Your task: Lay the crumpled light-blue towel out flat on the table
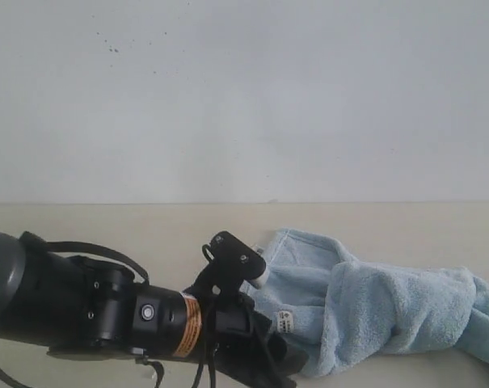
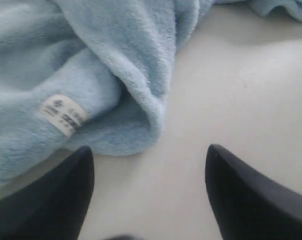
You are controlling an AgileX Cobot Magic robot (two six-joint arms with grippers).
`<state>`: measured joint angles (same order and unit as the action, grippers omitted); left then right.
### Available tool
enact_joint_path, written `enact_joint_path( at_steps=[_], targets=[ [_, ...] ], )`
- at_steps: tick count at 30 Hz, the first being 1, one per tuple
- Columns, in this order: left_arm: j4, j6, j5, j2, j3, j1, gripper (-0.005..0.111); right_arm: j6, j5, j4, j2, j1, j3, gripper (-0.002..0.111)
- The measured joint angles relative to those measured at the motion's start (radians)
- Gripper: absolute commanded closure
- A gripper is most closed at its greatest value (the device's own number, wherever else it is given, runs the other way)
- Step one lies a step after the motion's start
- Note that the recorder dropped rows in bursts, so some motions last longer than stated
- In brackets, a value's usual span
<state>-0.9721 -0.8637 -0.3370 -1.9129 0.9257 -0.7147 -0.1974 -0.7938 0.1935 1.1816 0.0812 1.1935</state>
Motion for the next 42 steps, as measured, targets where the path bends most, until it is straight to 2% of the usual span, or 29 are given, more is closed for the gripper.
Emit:
enact_joint_path(
  at_steps=[7,9,11,13,15,18,26,31,38,42],
  targets=[
    [-0.032,-0.017,0.066,0.036,0.005,0.007,0.046,-0.007,0.040,-0.011,0.000,0.000,-0.163,0.097],
    [-0.034,-0.027,0.066,0.036,0.005,0.007,0.046,-0.008,0.073,-0.039,0.000,0.000,-0.231,0.092],
    [-0.034,-0.036,0.048,0.031,0.005,0.007,0.046,-0.019,0.102,-0.092,0.004,0.000,-0.288,0.082],
    [-0.034,-0.049,0.004,0.021,0.005,0.007,0.046,-0.056,0.121,-0.169,0.017,0.000,-0.335,0.071],
    [-0.038,-0.058,-0.051,0.009,0.005,0.007,0.046,-0.105,0.139,-0.274,0.038,0.000,-0.372,0.066],
    [-0.050,-0.058,-0.093,-0.022,0.005,0.007,0.046,-0.159,0.151,-0.368,0.063,0.000,-0.389,0.066],
    [-0.056,0.079,0.064,-0.066,0.058,0.007,0.046,-0.213,0.177,-0.439,0.066,0.000,-0.392,0.066],
    [-0.056,0.160,0.075,-0.068,0.080,0.005,0.046,-0.213,0.189,-0.444,0.066,0.000,-0.392,0.066],
    [-0.056,0.185,0.024,-0.104,0.093,-0.066,0.046,-0.213,0.197,-0.444,0.066,0.000,-0.392,0.066],
    [-0.057,0.187,0.024,-0.145,0.117,-0.081,0.046,-0.215,0.197,-0.444,0.066,0.000,-0.392,0.066]
  ],
)
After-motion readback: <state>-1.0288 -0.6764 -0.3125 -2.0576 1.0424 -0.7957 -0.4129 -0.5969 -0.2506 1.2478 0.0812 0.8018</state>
